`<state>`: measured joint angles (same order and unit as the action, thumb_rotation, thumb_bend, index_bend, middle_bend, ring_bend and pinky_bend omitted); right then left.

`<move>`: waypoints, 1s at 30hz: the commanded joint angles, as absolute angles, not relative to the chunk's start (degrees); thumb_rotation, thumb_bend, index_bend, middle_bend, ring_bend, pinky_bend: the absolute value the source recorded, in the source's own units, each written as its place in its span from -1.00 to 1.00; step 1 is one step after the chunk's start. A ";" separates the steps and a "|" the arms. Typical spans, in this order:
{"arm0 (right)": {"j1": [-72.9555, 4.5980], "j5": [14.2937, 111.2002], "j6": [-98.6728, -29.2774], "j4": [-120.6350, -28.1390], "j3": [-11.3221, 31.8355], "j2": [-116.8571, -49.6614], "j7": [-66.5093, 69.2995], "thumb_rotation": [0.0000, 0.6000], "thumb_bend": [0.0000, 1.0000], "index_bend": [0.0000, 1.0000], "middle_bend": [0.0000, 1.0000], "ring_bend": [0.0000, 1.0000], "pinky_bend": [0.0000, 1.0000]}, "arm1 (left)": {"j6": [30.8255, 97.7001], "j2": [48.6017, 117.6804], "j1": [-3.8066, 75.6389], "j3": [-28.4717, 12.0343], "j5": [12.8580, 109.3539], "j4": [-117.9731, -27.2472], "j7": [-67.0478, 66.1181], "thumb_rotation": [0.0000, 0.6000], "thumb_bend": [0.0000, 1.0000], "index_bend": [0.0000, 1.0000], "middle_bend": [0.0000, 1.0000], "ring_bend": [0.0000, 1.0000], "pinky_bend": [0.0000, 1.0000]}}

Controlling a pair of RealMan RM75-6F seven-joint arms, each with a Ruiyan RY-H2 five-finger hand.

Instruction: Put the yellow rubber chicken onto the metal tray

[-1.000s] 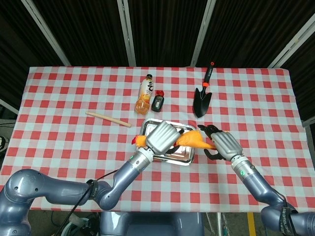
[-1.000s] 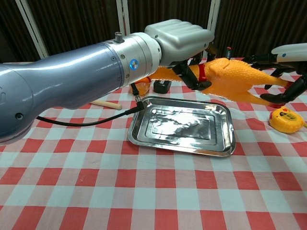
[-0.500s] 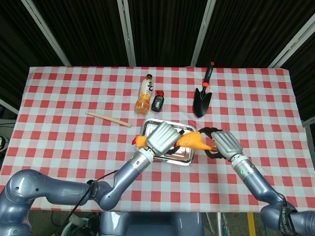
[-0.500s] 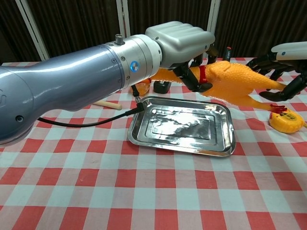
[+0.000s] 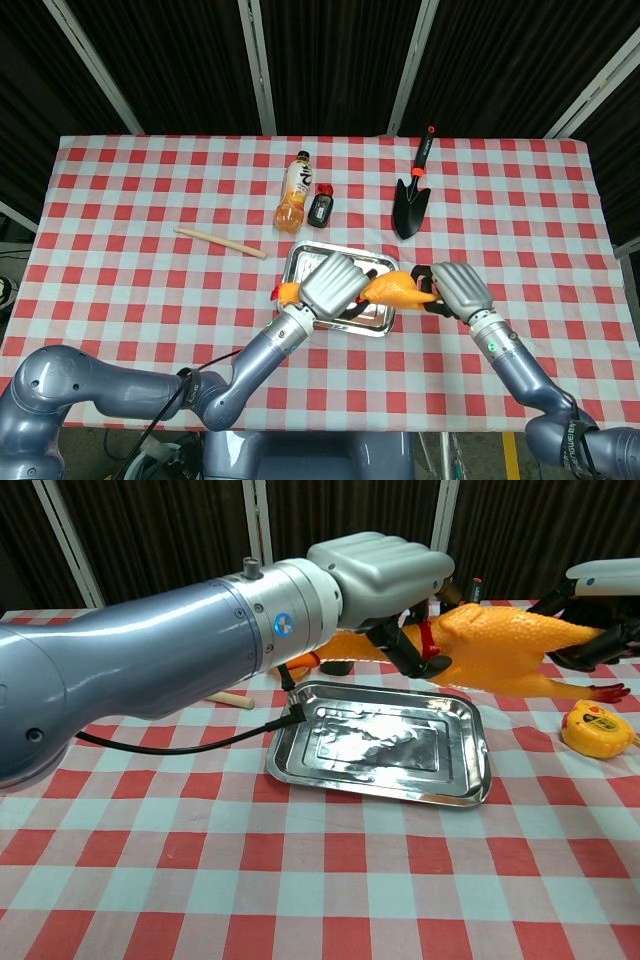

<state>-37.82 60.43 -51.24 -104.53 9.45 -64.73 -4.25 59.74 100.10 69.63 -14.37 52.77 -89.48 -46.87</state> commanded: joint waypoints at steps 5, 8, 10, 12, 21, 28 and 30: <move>-37.69 60.84 -51.75 -104.44 9.28 -65.16 -4.74 1.00 0.74 0.99 0.64 0.65 0.82 | 59.88 100.03 69.40 -14.30 52.97 -89.50 -46.66 1.00 0.10 0.09 0.33 0.21 0.50; -37.60 61.36 -51.84 -104.51 9.02 -65.12 -5.03 1.00 0.70 0.61 0.47 0.35 0.62 | 59.92 100.14 69.28 -14.17 53.15 -89.27 -46.55 1.00 0.10 0.08 0.33 0.21 0.50; -37.65 61.82 -51.07 -104.85 8.63 -64.47 -5.02 1.00 0.38 0.03 0.10 -0.04 0.26 | 60.01 100.18 69.14 -14.09 53.39 -89.11 -46.33 1.00 0.10 0.08 0.33 0.21 0.50; -37.80 62.15 -50.19 -105.03 8.32 -63.78 -4.99 1.00 -0.07 -0.54 -0.30 -0.41 -0.09 | 60.08 100.21 68.98 -14.04 53.70 -88.93 -46.00 1.00 0.10 0.08 0.33 0.21 0.50; -38.11 62.09 -48.91 -105.97 7.30 -62.13 -6.41 1.00 -0.84 -1.00 -1.00 -1.00 -0.89 | 60.87 100.37 67.69 -13.08 57.26 -87.85 -43.50 1.00 0.09 0.08 0.33 0.21 0.50; -36.18 63.41 -52.12 -105.07 6.43 -61.19 -7.35 1.00 -0.84 -1.00 -1.00 -1.00 -0.91 | 61.56 100.25 65.41 -11.31 61.37 -86.65 -39.14 1.00 0.07 0.07 0.32 0.21 0.50; -35.16 63.82 -53.42 -104.57 6.19 -60.34 -7.10 1.00 -0.84 -1.00 -1.00 -1.00 -0.91 | 61.99 100.24 64.38 -10.57 63.10 -85.87 -36.92 1.00 0.06 0.07 0.32 0.21 0.50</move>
<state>-35.84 63.42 -52.66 -104.99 6.45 -60.94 -7.16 61.58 100.30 65.39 -11.36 61.61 -86.62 -38.64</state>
